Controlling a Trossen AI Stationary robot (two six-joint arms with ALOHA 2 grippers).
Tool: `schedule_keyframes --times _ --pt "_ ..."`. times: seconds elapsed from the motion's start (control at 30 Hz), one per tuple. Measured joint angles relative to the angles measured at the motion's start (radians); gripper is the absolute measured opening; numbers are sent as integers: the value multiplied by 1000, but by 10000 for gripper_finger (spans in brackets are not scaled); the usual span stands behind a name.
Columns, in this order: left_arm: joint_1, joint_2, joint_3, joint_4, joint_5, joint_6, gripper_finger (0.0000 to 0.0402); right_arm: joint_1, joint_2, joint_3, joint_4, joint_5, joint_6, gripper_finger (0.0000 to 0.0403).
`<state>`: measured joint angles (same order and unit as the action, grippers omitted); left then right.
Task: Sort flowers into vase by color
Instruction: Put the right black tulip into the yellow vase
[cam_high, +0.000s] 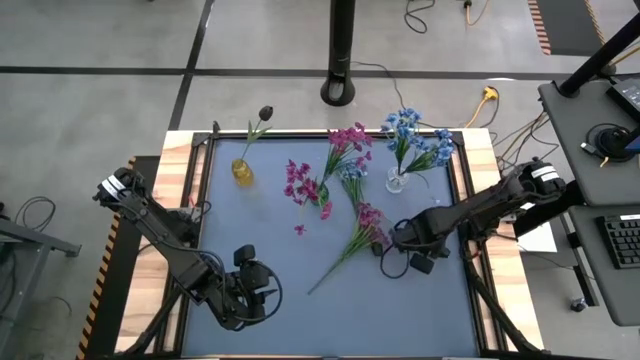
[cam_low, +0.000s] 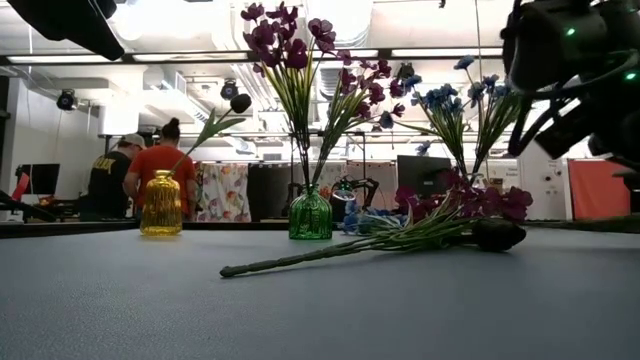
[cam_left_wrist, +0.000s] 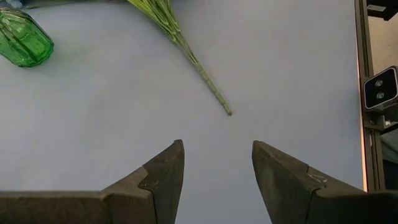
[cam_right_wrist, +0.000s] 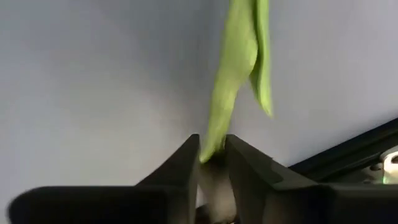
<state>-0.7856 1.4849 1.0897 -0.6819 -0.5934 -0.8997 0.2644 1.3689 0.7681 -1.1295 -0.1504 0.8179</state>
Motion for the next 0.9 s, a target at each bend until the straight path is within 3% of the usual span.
schedule_keyframes --times 0.17,0.4,0.53,0.8,0.9 --pt "0 0 0 0 0 0 173 32 0 0 -1 -3 27 136" --pt "0 0 0 0 0 2 173 30 0 30 3 148 -9 193" --pt "0 0 0 0 -19 2 173 21 0 42 32 252 -27 205" --pt "0 0 0 22 -53 2 173 -4 1 4 272 342 -129 205" --pt "0 0 0 35 -53 2 173 -12 1 -15 282 384 -130 205"
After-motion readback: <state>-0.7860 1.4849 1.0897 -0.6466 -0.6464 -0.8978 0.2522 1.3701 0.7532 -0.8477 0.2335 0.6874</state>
